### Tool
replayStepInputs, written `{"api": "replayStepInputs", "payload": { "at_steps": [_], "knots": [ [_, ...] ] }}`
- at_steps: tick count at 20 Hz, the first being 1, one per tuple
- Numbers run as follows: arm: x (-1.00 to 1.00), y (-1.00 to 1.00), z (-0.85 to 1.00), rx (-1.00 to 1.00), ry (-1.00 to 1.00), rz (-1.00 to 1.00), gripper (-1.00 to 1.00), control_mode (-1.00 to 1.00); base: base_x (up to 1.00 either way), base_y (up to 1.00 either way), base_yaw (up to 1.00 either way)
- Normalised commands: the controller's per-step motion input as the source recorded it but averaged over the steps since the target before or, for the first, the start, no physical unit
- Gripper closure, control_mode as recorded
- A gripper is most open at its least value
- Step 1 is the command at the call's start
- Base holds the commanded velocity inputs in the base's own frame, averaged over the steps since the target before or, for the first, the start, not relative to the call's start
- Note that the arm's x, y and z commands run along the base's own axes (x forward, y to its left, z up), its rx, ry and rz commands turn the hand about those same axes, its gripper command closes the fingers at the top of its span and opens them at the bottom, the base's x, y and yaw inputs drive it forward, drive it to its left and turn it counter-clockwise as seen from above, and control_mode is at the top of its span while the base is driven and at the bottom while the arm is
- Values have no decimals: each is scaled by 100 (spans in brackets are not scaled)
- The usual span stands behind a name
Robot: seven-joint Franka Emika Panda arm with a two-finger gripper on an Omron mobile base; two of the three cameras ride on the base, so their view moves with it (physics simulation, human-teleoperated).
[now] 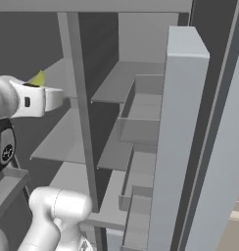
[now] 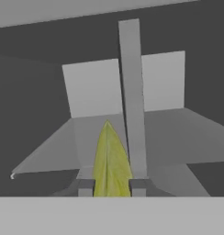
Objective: There is a bowl on the dining counter. Grab a lemon wedge from the fridge and place it in the bowl. Then get the liquor bottle and glass cup from the cabinet and place them next to the bowl.
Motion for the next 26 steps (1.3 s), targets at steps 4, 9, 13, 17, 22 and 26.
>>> {"api": "replayStepInputs", "payload": {
  "at_steps": [4, 9, 13, 17, 22, 26],
  "knots": [
    [-61, -5, -7, 0, 0, 0, 100, -100, 0, 0, 0],
    [-50, 0, -3, 0, -11, 0, 100, -100, 0, 0, 0],
    [0, 0, 0, 0, 0, 0, 100, 100, -93, -1, 0],
    [0, 0, 0, 0, 0, 0, 100, 100, -100, 0, 11],
    [0, 0, 0, 0, 0, 0, 100, 100, -98, 0, 26],
    [0, 0, 0, 0, 0, 0, 100, 100, -75, 0, 38]
  ]
}}
